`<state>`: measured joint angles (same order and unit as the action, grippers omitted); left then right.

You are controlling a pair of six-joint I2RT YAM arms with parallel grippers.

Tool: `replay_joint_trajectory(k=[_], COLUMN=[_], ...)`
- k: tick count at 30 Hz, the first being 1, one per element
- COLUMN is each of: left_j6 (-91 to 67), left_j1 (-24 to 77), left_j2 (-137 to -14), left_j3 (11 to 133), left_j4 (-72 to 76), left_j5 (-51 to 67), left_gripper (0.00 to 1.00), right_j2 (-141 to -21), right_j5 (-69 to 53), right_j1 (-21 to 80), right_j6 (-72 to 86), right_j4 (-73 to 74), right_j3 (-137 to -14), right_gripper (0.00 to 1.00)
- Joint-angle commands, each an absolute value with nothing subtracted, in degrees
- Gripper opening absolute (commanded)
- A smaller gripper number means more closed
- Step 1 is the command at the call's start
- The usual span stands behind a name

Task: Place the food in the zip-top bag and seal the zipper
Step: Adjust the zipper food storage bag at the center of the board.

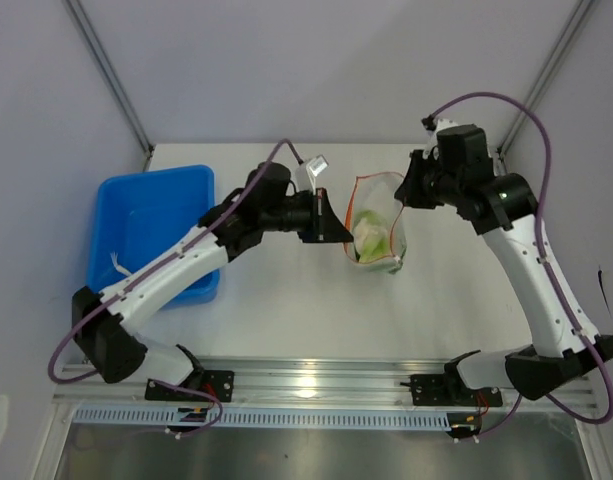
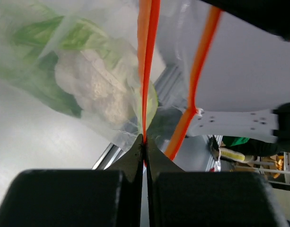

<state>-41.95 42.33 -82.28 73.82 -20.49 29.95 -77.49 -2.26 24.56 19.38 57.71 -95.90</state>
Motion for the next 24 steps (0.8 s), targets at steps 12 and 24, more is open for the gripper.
replay_joint_trajectory(k=[12,24], left_j6=[-47.4,-40.1], left_j1=[43.6,43.9], left_j2=[-78.4,-78.7], left_j3=[57.9,76.1], left_j4=[-7.5,-20.7], left_j5=[34.1,25.2], left_gripper=[0.01,0.00], right_j2=[-70.3,-72.9], right_j5=[-6.7,2.7], right_j1=[26.0,28.3], right_j6=[23.5,19.3], right_j4=[49.3,55.8], right_j3=[-81.6,-93.7], right_gripper=[0.00,0.00])
